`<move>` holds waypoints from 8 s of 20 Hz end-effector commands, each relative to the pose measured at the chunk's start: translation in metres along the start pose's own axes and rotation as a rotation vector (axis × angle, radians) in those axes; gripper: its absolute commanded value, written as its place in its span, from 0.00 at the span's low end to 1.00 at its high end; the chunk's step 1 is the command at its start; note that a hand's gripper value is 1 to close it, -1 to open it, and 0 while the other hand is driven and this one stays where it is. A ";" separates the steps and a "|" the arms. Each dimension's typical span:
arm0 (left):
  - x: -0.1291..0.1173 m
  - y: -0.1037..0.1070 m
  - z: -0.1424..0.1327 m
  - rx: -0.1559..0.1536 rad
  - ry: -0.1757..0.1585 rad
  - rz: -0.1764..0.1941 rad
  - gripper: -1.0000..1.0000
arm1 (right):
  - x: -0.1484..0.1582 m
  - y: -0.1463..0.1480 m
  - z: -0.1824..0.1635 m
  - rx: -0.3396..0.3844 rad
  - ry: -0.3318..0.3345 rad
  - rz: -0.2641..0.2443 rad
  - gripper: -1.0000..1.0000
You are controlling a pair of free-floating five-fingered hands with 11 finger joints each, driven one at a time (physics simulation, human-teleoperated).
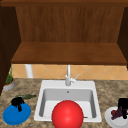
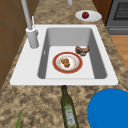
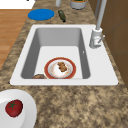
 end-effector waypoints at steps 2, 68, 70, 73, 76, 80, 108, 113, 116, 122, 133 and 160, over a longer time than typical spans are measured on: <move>0.000 0.000 0.000 0.000 0.000 0.000 0.50 | -0.014 0.029 -0.015 -0.008 0.003 0.007 1.00; 0.000 0.000 0.000 0.000 0.000 0.000 0.50 | -0.113 0.161 -0.215 0.068 -0.141 -0.229 0.00; 0.000 0.000 0.000 0.000 0.000 0.000 0.50 | -0.112 0.151 -0.215 0.119 -0.128 -0.223 0.00; 0.000 0.000 0.000 0.000 0.000 0.000 0.50 | -0.105 0.146 -0.215 0.178 -0.127 -0.210 0.00; 0.000 0.000 0.000 0.000 0.000 0.000 0.50 | -0.092 0.140 -0.219 0.226 -0.117 -0.199 0.00; 0.000 0.000 0.000 0.000 0.000 0.000 0.50 | -0.075 0.134 -0.222 0.295 -0.079 -0.189 0.00; 0.000 0.000 0.000 0.000 0.000 0.000 0.50 | -0.006 0.045 -0.230 0.701 0.128 -0.041 0.00; 0.000 0.000 0.000 0.000 0.000 0.000 0.50 | 0.007 0.059 -0.246 0.683 0.159 -0.058 0.00; 0.000 0.000 0.000 0.000 0.000 0.000 0.50 | 0.015 0.062 -0.252 0.682 0.191 -0.069 0.00; 0.000 0.000 0.000 0.000 0.000 0.000 0.50 | 0.016 0.073 -0.262 0.687 0.250 -0.087 0.00; 0.000 0.000 0.000 0.000 0.000 0.000 0.50 | 0.018 0.117 -0.285 0.620 0.223 -0.118 0.00; 0.000 0.000 0.000 0.000 0.000 0.000 0.50 | 0.022 0.146 -0.261 0.073 0.292 -0.204 1.00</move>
